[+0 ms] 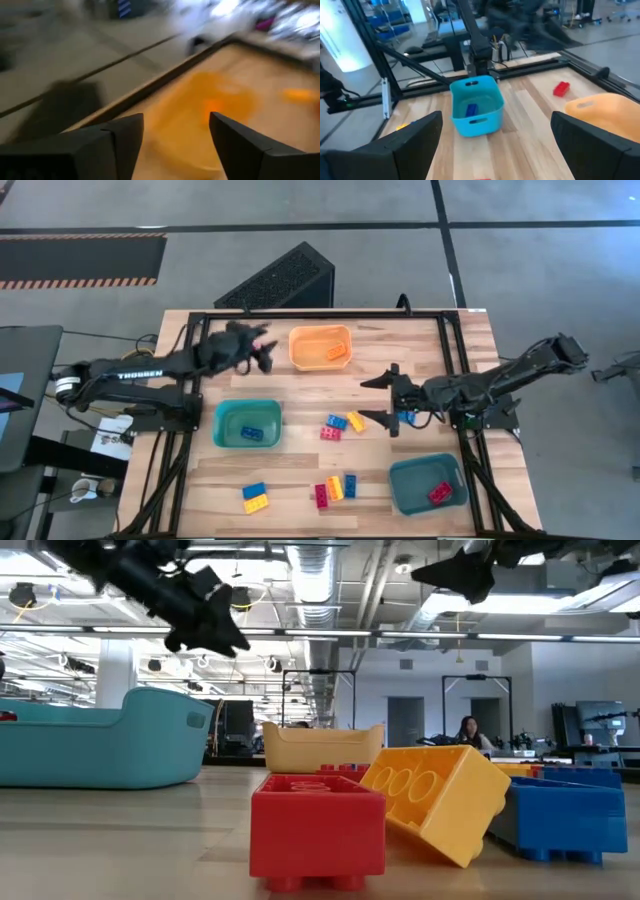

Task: Sort & place blocks by color
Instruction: Put the red game piece into the blue bin

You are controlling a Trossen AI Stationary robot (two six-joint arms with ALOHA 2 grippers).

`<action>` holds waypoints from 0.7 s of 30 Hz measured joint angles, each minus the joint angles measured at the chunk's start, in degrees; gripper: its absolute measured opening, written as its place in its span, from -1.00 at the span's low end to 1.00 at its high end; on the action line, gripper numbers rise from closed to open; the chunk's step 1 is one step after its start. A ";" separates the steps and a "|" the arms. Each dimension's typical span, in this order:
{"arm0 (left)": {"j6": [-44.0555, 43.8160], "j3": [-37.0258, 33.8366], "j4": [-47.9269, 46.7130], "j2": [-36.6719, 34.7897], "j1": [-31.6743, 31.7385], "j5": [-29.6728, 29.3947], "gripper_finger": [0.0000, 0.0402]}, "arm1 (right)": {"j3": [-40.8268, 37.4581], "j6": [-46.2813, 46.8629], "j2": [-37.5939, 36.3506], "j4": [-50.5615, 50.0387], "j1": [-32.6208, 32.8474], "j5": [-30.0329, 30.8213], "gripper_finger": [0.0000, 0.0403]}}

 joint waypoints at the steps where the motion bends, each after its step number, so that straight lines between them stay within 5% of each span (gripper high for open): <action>1: 0.23 2.66 -4.79 0.81 1.23 -1.91 0.15 | -0.20 -0.62 -0.30 -0.14 0.46 0.10 0.96; 7: 0.41 14.79 -22.15 9.27 7.49 -5.25 0.43 | -0.20 -1.24 -0.23 -0.26 1.49 -0.21 0.97; 14: 2.93 21.38 -34.78 20.76 14.41 4.59 0.69 | -0.20 -1.38 -0.23 -1.49 3.37 -0.54 0.95; 18: 8.22 22.09 -40.38 27.60 18.51 13.50 0.74 | -0.20 -1.23 -0.21 -2.48 3.47 -0.63 0.96; 21: 10.52 22.22 -41.59 31.51 21.19 14.94 0.75 | -0.20 -1.22 -0.19 -2.49 3.45 -0.61 0.97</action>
